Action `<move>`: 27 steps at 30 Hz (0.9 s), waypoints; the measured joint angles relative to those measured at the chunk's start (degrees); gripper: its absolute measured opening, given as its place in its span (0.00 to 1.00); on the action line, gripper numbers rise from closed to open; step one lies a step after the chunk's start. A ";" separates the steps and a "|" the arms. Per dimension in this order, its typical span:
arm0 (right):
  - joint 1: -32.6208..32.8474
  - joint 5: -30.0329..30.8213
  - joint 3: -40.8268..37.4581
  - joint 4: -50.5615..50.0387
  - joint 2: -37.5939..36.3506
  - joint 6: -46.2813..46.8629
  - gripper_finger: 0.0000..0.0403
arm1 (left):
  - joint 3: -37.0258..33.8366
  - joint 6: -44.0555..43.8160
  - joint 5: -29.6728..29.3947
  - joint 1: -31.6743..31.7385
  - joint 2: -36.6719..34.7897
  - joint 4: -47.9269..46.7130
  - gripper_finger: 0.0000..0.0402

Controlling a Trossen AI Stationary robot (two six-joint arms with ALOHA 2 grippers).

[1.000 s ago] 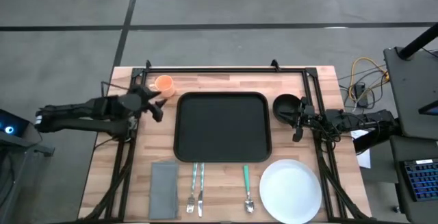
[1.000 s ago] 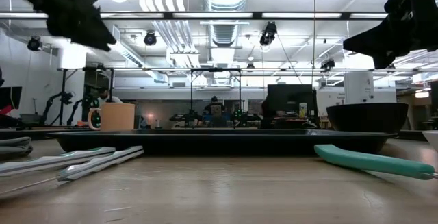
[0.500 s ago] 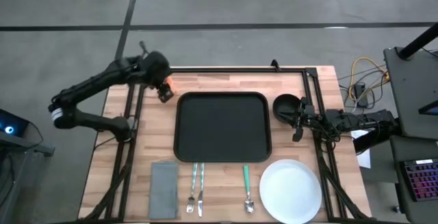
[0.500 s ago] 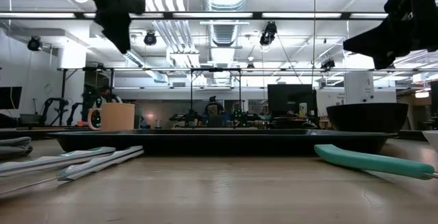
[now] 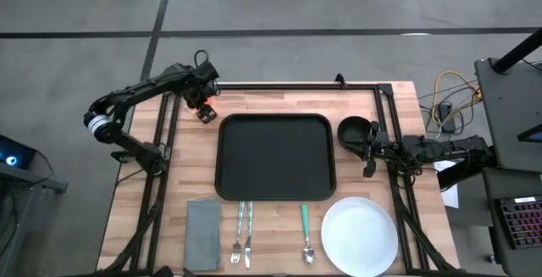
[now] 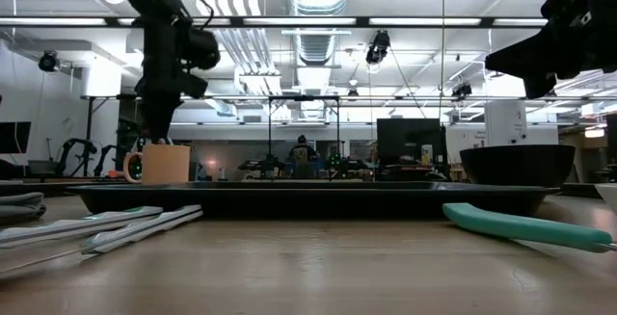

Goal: Set up tray
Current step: Put the orange mug on the top left of the black serving tray

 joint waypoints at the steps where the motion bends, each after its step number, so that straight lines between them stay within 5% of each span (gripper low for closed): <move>1: 0.00 -0.02 0.01 0.02 0.00 0.00 0.12 | -0.97 0.44 0.12 -0.09 -0.02 0.93 0.50; 12: 0.02 -3.43 0.01 0.00 -0.02 0.02 0.12 | -8.72 3.54 0.41 0.26 -0.22 12.17 0.49; 15: 0.02 -3.83 0.00 0.05 0.00 0.01 0.12 | -9.22 3.52 0.35 0.28 -0.22 11.81 0.40; 20: 0.02 -3.98 0.00 0.17 0.00 1.86 0.12 | -9.38 2.34 -1.19 0.22 -0.22 11.43 0.06; 27: 0.02 -4.11 0.00 0.16 0.00 2.99 0.12 | -3.02 -5.54 -1.49 -2.86 -1.57 4.20 0.00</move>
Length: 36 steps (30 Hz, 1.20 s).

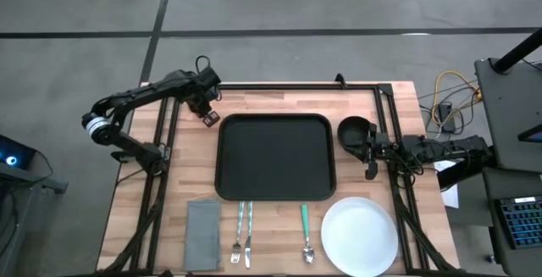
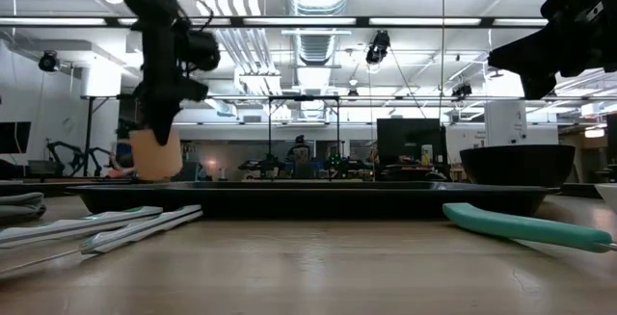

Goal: Set up tray
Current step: Put the orange mug on the top left of the black serving tray

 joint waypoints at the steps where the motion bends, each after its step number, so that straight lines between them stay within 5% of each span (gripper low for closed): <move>1: -0.01 0.00 0.00 0.00 0.00 0.00 0.12 | 1.42 -1.19 -0.02 -1.10 -0.30 -1.59 0.00; 12: -0.01 0.02 -0.01 -0.02 0.00 -0.10 0.12 | 17.57 -6.63 5.96 -20.27 3.37 -7.44 0.00; 21: -0.02 -0.35 0.01 -0.14 0.00 -0.02 0.12 | 28.38 -1.60 6.49 -22.02 18.36 -14.15 0.00; 36: 0.00 -4.61 0.00 -0.23 0.00 -0.04 0.12 | 18.64 -0.19 6.47 -20.64 21.05 -6.96 0.00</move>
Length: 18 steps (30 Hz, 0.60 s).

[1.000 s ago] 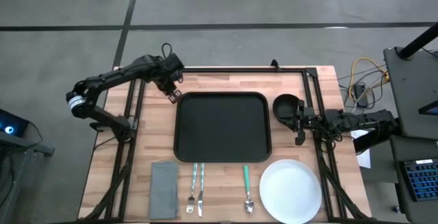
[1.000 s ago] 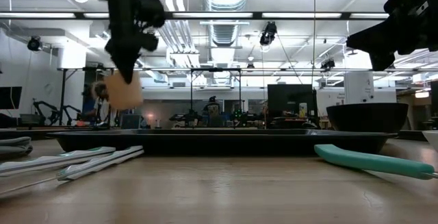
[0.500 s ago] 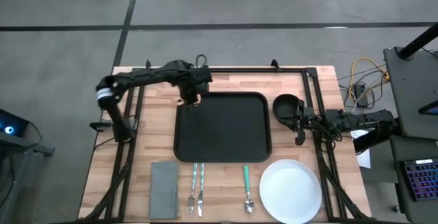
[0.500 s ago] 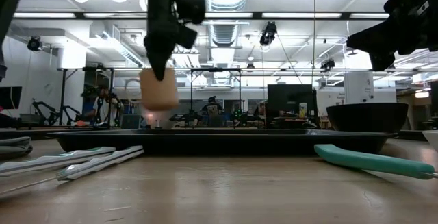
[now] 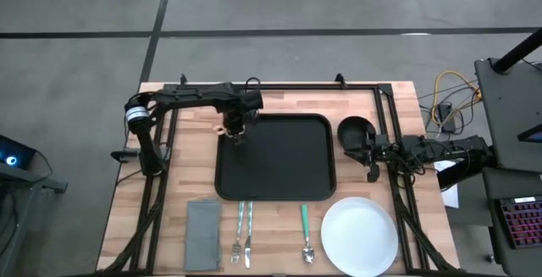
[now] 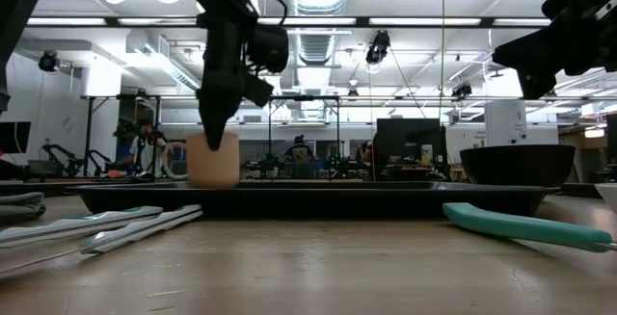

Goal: Set up tray
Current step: Put the orange mug on the top left of the black serving tray

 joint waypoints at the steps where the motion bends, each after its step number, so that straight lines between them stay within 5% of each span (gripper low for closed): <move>1: -0.02 0.02 0.01 0.00 -0.01 0.00 0.12 | -0.95 0.07 0.05 0.22 0.00 1.02 0.00; 9: 0.00 -4.99 0.00 0.03 0.00 0.02 0.12 | -2.89 0.33 0.16 0.90 -0.55 3.19 0.02; 18: -0.02 -2.86 0.01 -0.02 0.00 -0.92 0.12 | 3.04 0.47 0.11 0.28 -3.46 3.40 0.19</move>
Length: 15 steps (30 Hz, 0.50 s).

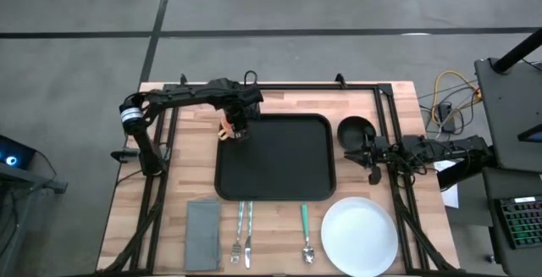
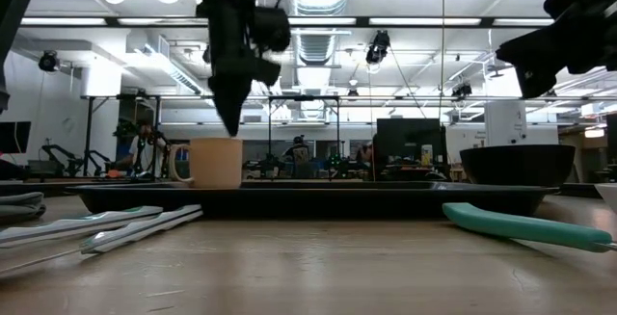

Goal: Set up tray
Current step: Put the orange mug on the top left of the black serving tray, then put the white plate on the black serving tray to the bottom right of the orange mug

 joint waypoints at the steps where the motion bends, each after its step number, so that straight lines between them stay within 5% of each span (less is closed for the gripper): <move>1: 0.00 0.98 -0.01 -0.08 0.00 -0.56 0.12 | 0.72 -0.02 0.20 -0.09 -1.16 0.15 0.20; 9: 0.02 8.54 5.19 -13.10 0.12 3.99 0.22 | -0.83 -2.92 1.44 -5.96 -19.11 4.46 0.24; 15: 2.38 -2.90 6.08 -13.77 5.74 17.73 0.40 | -10.90 -9.68 -1.86 -16.54 -35.15 16.20 0.24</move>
